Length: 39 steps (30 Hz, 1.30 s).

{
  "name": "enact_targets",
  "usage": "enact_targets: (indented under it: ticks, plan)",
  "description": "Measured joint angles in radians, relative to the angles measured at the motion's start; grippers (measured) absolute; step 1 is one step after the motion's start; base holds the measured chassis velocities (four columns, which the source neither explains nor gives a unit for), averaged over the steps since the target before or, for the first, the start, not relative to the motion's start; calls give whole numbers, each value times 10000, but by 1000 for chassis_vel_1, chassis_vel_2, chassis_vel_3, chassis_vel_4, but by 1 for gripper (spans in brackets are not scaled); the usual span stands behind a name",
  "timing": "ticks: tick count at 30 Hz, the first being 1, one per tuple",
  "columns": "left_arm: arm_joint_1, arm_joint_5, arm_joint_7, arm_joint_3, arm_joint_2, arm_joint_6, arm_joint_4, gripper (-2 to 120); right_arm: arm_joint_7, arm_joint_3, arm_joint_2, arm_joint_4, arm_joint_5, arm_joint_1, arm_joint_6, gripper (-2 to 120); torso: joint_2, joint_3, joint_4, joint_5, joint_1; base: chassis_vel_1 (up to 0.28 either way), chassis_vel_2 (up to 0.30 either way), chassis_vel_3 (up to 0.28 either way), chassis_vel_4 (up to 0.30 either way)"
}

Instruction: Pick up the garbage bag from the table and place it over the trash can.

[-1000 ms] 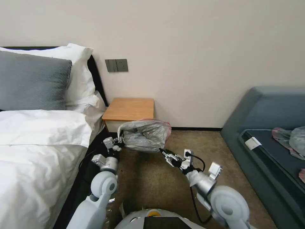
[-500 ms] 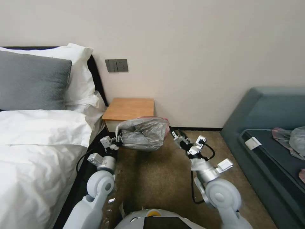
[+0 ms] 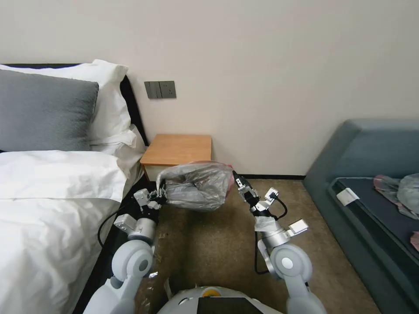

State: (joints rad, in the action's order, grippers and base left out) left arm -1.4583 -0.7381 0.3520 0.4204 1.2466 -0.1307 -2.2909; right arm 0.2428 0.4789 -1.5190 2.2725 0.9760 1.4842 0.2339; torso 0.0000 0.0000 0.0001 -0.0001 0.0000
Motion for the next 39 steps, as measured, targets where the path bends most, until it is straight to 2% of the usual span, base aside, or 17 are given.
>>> enact_targets:
  ticks: [11, 27, 31, 34, 35, 38, 39]
  plan:
    - [-123, -7, 95, -102, 20, -161, -202, 7, 398, -39, -213, -501, 627, -163, -99, 100, 0, 0, -1, 1, 0, 0, 0, 0, 0]
    - [-135, -124, 110, -209, 103, -263, -285, 7, 391, -196, -353, -856, 472, -581, -86, 99, 0, 0, -1, 1, 0, 0, 0, 0, 0]
    - [-207, -127, 110, -228, 125, -275, -323, 7, 359, -194, -345, -893, 516, -684, -79, 89, 0, 0, -1, 2, 1, 0, 0, 0, 0]
    - [-315, -127, 105, -230, 122, -279, -379, 7, 314, -194, -341, -920, 539, -755, -76, 75, 0, 0, -1, 2, 0, 0, 0, 0, 0]
    - [-315, -127, 105, -230, 122, -279, -379, 7, 314, -194, -341, -920, 539, -755, -76, 75, 0, 0, -1, 2, 0, 0, 0, 0, 0]
    - [-391, -127, 104, -230, 85, -279, -429, 7, 281, -164, -308, -912, 604, -769, -70, 61, 0, 0, -1, 2, 0, 0, 0, 0, 0]
    - [-391, -127, 104, -230, 85, -279, -429, 7, 281, -164, -308, -912, 604, -769, -70, 61, 0, 0, -1, 2, 0, 0, 0, 0, 0]
